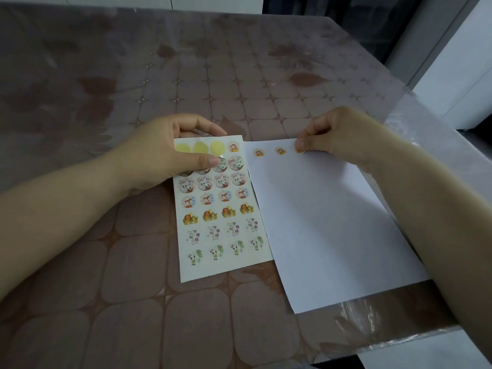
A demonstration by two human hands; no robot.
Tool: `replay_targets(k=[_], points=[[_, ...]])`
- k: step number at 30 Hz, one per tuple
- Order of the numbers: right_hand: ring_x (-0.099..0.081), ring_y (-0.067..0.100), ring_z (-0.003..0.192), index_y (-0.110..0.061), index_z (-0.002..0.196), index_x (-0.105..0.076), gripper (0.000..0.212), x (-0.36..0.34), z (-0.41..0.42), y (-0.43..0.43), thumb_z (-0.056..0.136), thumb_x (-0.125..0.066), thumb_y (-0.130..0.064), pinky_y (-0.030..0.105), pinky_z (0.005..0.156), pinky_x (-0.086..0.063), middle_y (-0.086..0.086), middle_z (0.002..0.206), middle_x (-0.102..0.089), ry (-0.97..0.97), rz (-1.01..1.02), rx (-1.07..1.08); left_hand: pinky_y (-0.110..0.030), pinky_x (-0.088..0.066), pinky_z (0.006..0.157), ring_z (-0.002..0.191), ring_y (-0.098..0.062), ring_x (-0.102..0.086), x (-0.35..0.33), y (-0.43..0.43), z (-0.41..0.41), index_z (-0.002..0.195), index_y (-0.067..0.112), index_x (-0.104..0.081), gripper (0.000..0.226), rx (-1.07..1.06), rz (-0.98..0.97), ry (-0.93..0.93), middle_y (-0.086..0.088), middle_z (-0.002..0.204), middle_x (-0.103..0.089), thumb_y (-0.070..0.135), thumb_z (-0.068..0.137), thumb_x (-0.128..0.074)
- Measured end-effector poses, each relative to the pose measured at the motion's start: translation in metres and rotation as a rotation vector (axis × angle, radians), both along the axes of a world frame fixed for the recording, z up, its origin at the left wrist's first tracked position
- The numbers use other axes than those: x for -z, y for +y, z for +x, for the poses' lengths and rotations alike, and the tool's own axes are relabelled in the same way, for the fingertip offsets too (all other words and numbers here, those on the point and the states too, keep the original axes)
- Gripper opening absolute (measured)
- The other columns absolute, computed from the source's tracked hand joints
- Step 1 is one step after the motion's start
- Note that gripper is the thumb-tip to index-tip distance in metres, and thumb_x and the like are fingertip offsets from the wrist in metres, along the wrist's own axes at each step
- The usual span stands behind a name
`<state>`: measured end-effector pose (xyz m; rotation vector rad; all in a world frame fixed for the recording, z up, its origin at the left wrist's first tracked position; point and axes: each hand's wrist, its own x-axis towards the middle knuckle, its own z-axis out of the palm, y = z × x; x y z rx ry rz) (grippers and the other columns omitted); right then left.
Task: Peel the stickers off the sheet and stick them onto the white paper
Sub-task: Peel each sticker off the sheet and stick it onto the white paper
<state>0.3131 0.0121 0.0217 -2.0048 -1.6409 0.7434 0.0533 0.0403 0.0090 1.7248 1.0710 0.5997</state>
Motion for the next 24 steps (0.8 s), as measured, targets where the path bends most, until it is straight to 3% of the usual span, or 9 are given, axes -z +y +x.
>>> replay_targets(k=[5,9,13,16,19,21,24], points=[[-0.05,0.0,0.06,-0.016,0.085,-0.072,0.01,0.004,0.001,0.001,0.078,-0.073,-0.024,-0.001,0.042,-0.032,-0.01,0.068,-0.059,-0.005,0.038,0.006,-0.017,-0.055,0.055,0.07,-0.01,-0.072,0.0,0.0,0.0,0.096,0.029,-0.067,0.038,0.004,0.013,0.0,0.011,0.084,-0.075,0.025,0.059,-0.074],[-0.049,0.001,0.061,-0.015,0.088,-0.071,0.016,0.006,0.003,0.002,0.075,-0.075,-0.023,0.002,0.047,-0.036,-0.008,0.068,-0.058,0.011,0.062,0.016,-0.018,-0.055,0.056,0.071,-0.011,-0.072,0.0,0.0,0.0,0.095,0.032,-0.067,0.038,0.005,0.024,0.007,0.012,0.085,-0.075,0.027,0.058,-0.074],[-0.05,0.01,0.072,-0.02,0.101,-0.054,0.038,0.008,0.006,0.007,0.072,-0.078,-0.025,0.019,0.057,-0.035,0.001,0.09,-0.059,-0.015,0.051,0.038,-0.017,-0.055,0.056,0.072,-0.01,-0.072,0.001,0.001,-0.001,0.095,0.032,-0.067,0.036,0.001,0.026,-0.005,0.012,0.085,-0.075,0.025,0.061,-0.075],[-0.047,0.01,0.068,-0.018,0.094,-0.055,0.02,0.009,0.004,0.006,0.08,-0.07,-0.022,0.015,0.055,-0.035,0.001,0.086,-0.058,-0.117,0.134,0.034,-0.018,-0.056,0.057,0.072,-0.011,-0.072,0.002,0.001,0.0,0.096,0.03,-0.067,0.036,0.0,0.018,-0.015,0.011,0.087,-0.075,0.02,0.063,-0.077],[-0.047,0.006,0.062,-0.02,0.091,-0.058,0.008,-0.002,-0.011,-0.003,0.084,-0.062,-0.02,0.007,0.052,-0.035,-0.007,0.077,-0.053,-0.139,0.295,-0.09,-0.018,-0.056,0.056,0.073,-0.01,-0.072,0.002,0.001,0.0,0.101,0.029,-0.067,0.037,0.002,0.006,-0.016,0.013,0.087,-0.075,0.013,0.068,-0.077],[-0.049,0.003,0.06,-0.026,0.09,-0.058,0.008,-0.014,-0.029,-0.008,0.084,-0.061,-0.023,0.009,0.056,-0.038,-0.013,0.078,-0.053,-0.163,0.335,-0.255,-0.023,-0.058,0.059,0.075,-0.012,-0.073,0.0,0.0,0.001,0.103,0.029,-0.066,0.044,0.002,-0.012,-0.036,0.011,0.088,-0.075,0.015,0.063,-0.078],[-0.057,0.001,0.073,-0.033,0.092,-0.059,0.008,-0.015,-0.054,-0.01,0.085,-0.062,-0.034,0.019,0.066,-0.047,-0.017,0.088,-0.059,-0.205,0.282,-0.396,-0.035,-0.06,0.071,0.081,-0.017,-0.073,-0.003,-0.001,0.0,0.104,0.031,-0.065,0.052,0.001,-0.045,-0.085,0.009,0.092,-0.075,0.019,0.055,-0.077]])
